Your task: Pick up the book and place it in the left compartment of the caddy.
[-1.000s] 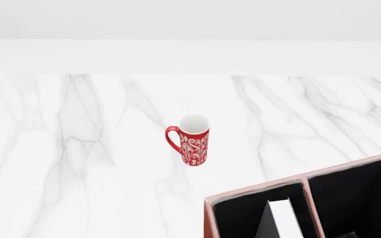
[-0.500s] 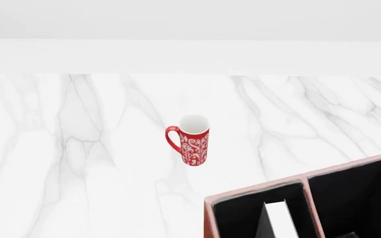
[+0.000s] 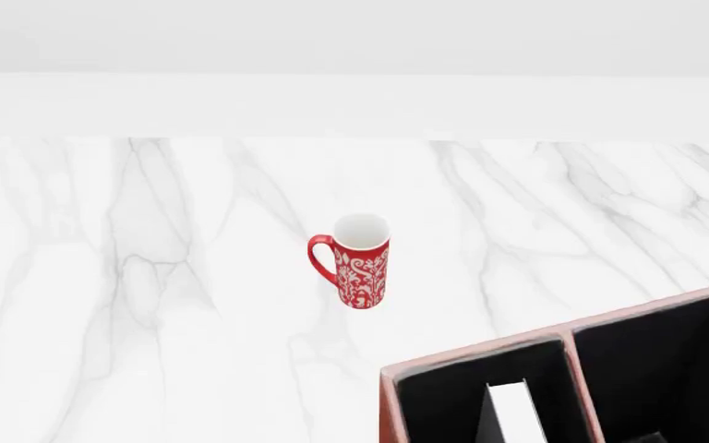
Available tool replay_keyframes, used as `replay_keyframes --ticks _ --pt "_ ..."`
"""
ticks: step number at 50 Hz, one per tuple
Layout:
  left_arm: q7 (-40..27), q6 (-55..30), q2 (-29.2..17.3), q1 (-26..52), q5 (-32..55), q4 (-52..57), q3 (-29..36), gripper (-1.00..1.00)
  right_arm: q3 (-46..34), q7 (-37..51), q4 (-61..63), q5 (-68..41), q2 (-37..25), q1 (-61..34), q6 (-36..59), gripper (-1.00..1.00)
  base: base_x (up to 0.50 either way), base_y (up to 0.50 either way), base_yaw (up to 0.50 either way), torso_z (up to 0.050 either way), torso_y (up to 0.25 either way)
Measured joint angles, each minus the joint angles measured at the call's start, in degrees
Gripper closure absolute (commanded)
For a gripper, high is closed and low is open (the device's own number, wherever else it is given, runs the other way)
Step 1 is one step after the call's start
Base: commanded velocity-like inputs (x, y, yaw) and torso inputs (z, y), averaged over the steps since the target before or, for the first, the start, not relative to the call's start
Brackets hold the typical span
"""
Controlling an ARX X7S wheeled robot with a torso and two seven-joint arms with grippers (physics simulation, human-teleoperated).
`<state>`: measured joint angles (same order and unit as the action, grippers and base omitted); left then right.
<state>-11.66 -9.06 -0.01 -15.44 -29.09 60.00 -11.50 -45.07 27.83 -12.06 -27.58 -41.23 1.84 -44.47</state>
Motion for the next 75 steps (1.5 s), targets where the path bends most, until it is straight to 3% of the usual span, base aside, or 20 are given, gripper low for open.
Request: replay_keyframes --ticks 75 --pt "-0.1 0.1 0.0 0.0 -0.6 0.0 0.4 -1.00 0.4 -6.5 -11.7 -3.1 6.0 -1.8 -2.1 1.00 0.00 0.00 0.00 0.000 0.001"
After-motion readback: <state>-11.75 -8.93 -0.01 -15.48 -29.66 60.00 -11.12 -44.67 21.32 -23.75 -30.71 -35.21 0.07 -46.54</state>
